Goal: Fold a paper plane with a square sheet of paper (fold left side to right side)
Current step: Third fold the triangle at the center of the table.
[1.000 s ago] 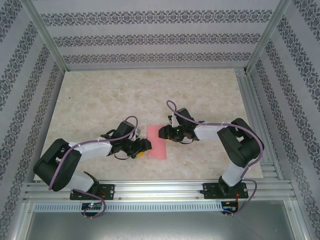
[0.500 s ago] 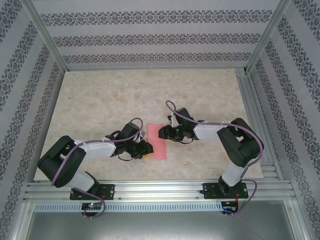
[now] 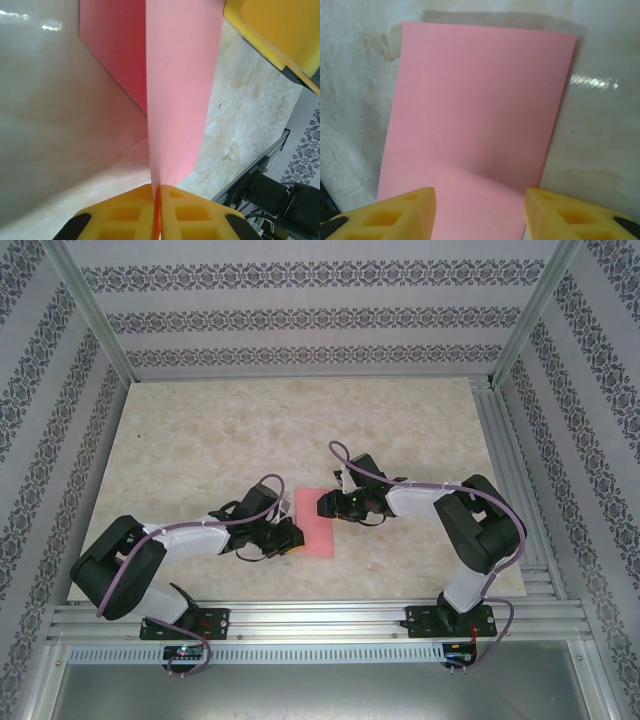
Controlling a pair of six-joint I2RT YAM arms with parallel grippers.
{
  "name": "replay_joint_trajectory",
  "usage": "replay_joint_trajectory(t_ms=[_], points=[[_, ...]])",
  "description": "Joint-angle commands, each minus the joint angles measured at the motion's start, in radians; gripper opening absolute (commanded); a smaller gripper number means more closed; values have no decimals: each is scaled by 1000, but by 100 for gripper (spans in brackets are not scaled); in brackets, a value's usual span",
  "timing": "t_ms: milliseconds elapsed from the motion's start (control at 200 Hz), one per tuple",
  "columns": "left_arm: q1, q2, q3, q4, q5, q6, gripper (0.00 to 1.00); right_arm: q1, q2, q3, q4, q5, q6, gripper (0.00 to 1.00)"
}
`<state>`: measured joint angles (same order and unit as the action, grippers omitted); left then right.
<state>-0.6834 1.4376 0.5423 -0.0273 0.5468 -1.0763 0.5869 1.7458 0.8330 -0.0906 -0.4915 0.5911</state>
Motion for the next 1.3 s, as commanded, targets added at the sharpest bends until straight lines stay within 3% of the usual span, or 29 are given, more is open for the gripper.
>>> replay_joint_trajectory(t_ms=[0,265,400,510,729,929,1089,1299], points=[[-18,-18,6,-22,-8,3,9,-9,45,29,-26,62,-50,51],[-25,-7,16,-36,-17,-3,3,-18,32,65,-42,68,-104,51],[-36,11,27,-25,-24,-40,2,-6,-145,-12,19,105,-145,52],[-45,26,42,-19,-33,-76,1,48,-317,-84,5,228,-221,55],[-57,47,51,9,-18,-146,0,380,-547,-215,-54,646,-412,57],[-57,49,58,-7,-9,-169,0,586,-618,-299,-50,832,-460,56],[-57,44,68,-26,-14,-171,0,771,-573,-322,3,993,-586,56],[-57,41,79,-38,-18,-167,0,950,-392,-297,86,1196,-702,52]])
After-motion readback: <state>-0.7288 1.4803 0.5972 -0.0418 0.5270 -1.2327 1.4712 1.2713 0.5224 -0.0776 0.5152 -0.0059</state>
